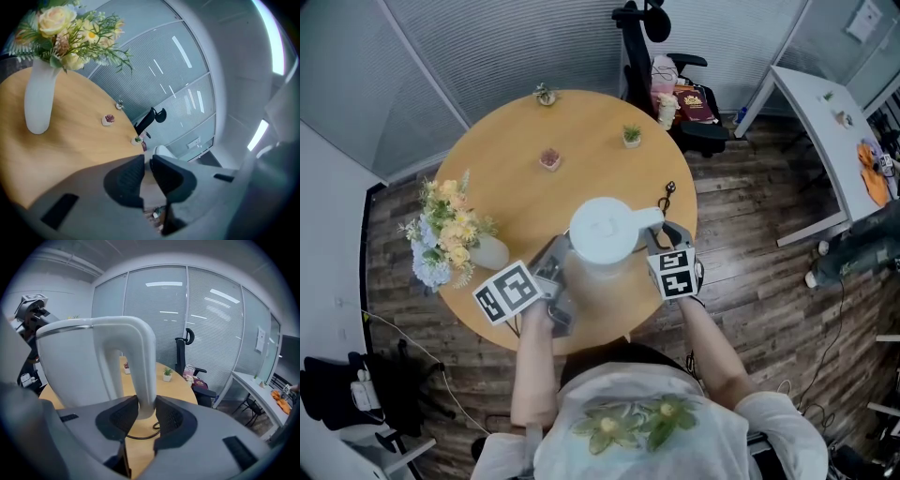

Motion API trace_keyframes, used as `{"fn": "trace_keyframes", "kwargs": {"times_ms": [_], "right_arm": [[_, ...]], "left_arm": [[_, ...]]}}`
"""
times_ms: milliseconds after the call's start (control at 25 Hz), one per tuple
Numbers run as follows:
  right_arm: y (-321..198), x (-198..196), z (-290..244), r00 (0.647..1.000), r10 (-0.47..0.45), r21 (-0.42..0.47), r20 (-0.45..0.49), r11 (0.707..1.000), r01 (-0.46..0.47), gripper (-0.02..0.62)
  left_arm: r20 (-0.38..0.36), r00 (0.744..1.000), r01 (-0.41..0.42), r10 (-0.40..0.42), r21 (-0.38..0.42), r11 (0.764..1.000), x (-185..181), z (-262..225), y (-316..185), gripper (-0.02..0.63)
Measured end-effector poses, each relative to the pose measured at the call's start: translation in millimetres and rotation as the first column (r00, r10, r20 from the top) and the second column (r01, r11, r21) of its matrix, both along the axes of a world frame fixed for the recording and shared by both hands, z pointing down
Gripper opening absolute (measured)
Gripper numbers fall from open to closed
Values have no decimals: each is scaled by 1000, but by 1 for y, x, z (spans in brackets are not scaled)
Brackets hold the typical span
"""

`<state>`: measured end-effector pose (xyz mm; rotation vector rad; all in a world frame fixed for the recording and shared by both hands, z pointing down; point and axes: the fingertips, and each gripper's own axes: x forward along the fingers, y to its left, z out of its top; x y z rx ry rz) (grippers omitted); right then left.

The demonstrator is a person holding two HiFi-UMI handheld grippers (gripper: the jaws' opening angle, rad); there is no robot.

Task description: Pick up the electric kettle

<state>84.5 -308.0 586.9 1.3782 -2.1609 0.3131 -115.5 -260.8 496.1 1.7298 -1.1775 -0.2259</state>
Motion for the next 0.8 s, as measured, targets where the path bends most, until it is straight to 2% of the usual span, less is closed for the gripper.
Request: {"fn": "trace_keyframes", "kwargs": {"times_ms": [800], "right_arm": [[8, 5, -34, 1000, 2, 50, 17, 999, -3, 129]], "left_arm": [[-5, 1000, -2, 2, 72, 997, 2, -32, 4, 58]]}}
